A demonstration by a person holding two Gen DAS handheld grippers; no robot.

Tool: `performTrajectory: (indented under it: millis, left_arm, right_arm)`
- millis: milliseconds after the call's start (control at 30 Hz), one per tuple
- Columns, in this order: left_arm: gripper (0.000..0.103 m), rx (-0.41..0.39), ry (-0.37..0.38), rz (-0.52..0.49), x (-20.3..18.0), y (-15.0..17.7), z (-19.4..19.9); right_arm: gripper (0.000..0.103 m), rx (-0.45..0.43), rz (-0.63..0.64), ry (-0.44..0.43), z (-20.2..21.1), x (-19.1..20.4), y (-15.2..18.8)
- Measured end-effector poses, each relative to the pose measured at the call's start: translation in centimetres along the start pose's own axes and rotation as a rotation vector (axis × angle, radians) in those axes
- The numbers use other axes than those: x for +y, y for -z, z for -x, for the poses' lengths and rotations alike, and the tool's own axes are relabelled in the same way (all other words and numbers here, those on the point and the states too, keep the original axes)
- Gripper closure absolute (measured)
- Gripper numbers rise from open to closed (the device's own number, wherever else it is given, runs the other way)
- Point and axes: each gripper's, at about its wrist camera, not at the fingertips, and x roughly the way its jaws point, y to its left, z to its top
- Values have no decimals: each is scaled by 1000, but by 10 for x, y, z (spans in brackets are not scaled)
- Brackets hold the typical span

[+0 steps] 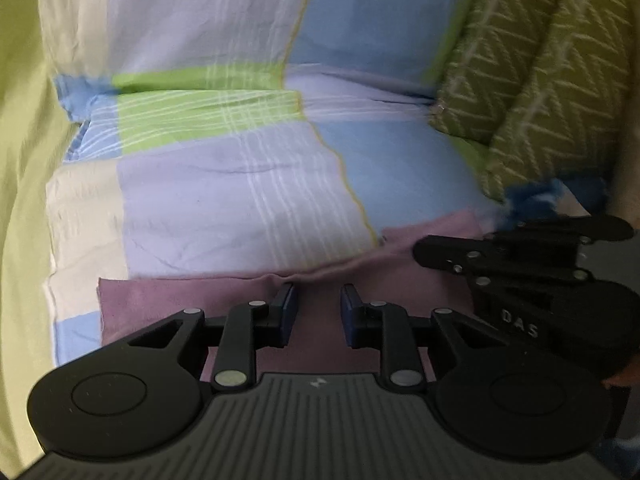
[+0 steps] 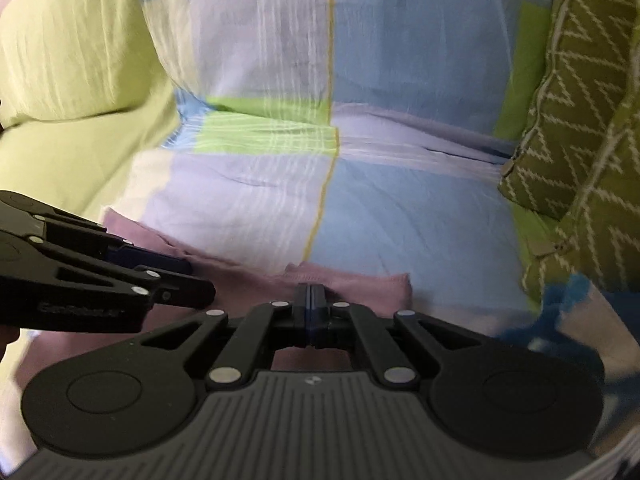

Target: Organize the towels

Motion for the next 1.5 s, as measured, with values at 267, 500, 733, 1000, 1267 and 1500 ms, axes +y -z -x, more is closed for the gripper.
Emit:
performTrajectory:
  millis: [267, 500, 733, 1000, 1267, 1500]
  left_arm:
    - [80, -31, -30, 114, 19, -4, 5]
    - [84, -66, -50, 132, 21, 0, 48]
    - [83, -4, -153, 64, 20, 20, 36]
    - [80, -26, -182, 29, 24, 26, 29]
    - [80, -65, -188, 69, 24, 26, 71]
    - [70, -48, -218, -1, 10, 46, 53]
  right_arm:
    - [103, -32, -111, 64, 7, -13, 6]
    - [100, -70, -82, -32, 38, -8, 4]
    - [103, -12, 75, -142, -3, 22, 3]
    - [103, -57, 55, 3, -24, 14, -10]
    - [103, -133, -99, 131, 63, -20, 10]
    - [103, -46, -94, 133, 55, 4, 65]
